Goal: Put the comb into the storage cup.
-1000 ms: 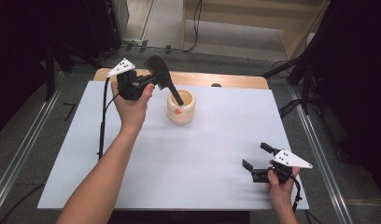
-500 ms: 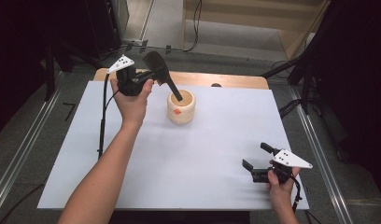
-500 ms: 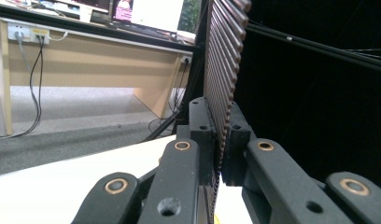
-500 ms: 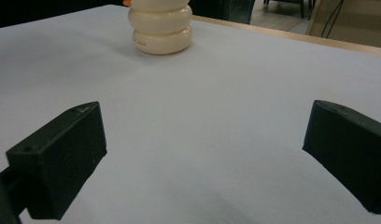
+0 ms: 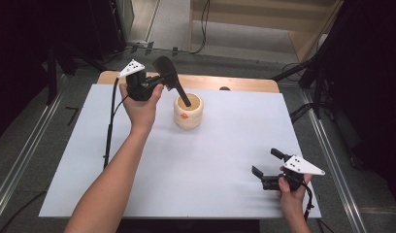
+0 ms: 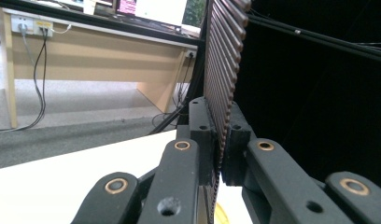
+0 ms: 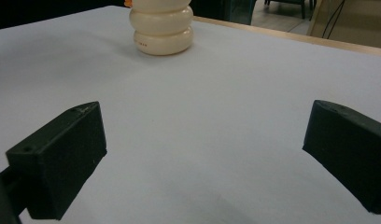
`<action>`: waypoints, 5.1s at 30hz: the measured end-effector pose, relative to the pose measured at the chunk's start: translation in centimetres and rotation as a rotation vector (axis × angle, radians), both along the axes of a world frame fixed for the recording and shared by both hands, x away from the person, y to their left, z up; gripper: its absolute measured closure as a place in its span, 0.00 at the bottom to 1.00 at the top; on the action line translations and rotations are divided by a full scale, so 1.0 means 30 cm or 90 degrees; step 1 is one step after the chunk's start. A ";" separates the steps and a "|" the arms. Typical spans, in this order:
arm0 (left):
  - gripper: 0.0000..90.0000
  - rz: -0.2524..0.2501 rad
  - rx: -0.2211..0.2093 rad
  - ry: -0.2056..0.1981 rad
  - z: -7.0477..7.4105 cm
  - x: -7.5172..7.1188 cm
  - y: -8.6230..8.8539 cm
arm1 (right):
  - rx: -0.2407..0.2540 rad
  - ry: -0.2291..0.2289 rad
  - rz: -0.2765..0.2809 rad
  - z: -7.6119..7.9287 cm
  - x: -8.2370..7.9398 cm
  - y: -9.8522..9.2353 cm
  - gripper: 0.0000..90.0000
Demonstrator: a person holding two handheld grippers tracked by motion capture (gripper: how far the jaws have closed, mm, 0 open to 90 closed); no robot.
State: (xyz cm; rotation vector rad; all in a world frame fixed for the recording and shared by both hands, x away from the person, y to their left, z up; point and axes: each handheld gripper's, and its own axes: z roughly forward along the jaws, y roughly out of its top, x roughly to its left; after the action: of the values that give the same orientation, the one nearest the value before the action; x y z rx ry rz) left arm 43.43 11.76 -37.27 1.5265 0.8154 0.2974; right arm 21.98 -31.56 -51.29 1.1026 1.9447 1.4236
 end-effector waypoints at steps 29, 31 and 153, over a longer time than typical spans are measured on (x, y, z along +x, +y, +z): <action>0.95 0.003 0.019 0.026 -0.117 0.007 -0.044 | -0.001 0.001 0.001 -0.001 0.000 0.002 0.00; 0.95 0.002 0.018 0.027 -0.122 0.006 -0.046 | 0.000 0.000 0.001 -0.001 0.000 0.002 0.00; 0.00 0.005 0.108 -0.043 -0.201 -0.224 0.104 | -0.011 -0.002 -0.001 -0.002 0.004 0.009 0.00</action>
State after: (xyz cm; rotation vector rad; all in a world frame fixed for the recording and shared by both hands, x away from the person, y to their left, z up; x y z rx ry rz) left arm 36.72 14.87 -43.30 1.6625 0.7578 0.4312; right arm 22.10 -31.30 -51.35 1.0932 1.9506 1.4041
